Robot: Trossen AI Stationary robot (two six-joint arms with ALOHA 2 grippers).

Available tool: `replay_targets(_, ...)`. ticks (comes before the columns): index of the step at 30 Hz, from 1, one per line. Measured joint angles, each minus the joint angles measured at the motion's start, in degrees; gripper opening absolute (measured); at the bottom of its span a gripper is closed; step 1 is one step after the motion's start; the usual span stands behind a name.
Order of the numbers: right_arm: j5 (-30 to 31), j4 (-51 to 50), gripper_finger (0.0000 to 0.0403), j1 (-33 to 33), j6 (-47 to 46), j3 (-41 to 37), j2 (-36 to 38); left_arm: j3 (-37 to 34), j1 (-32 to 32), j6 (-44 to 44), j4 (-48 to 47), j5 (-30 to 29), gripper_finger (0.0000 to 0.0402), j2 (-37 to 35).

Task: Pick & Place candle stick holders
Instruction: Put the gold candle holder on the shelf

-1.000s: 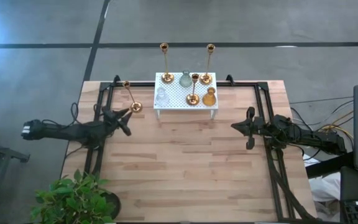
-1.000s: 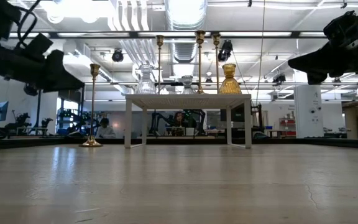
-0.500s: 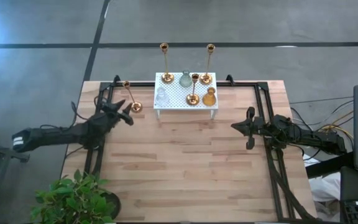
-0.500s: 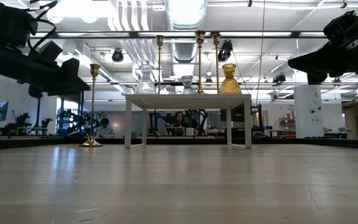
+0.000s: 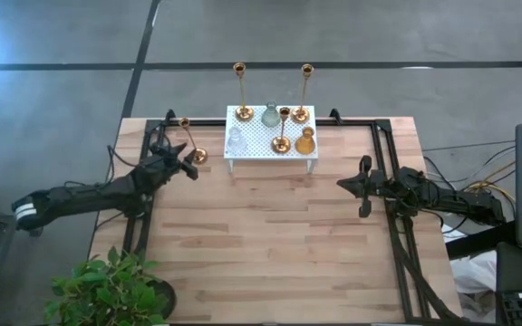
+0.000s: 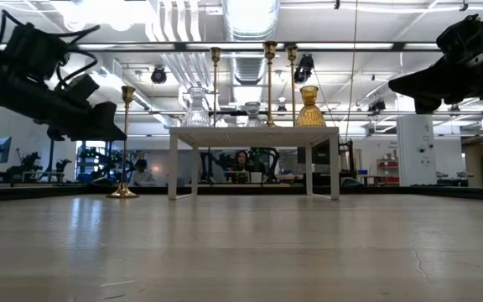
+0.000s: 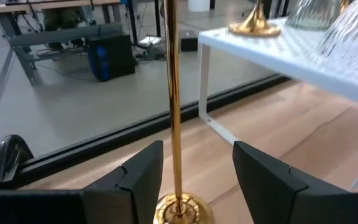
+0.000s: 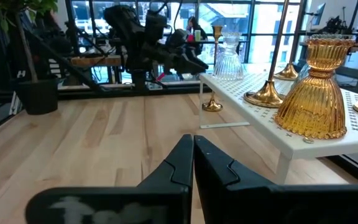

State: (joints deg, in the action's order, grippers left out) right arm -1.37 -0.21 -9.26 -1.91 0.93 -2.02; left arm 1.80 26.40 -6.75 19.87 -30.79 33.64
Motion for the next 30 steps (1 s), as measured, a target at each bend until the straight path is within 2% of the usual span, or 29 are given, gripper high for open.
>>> replay_targets(10, 0.0, 0.0, 0.0009, 0.0, 0.0, 0.0, 0.0, 0.1, 3.9, 0.8, 7.4, 0.1, 0.0199, 6.1)
replay_targets(18, 0.0, 0.0, 0.0009, 0.0, 0.0, 0.0, 0.0, 0.2, 5.3, 0.1, 14.6, 2.5, 0.0199, 11.8)
replay_targets(30, 0.0, 0.0, 0.0009, 0.0, 0.0, 0.0, 0.0, 4.0, 6.6, 0.1, 17.1, 2.7, 0.0189, 21.6)
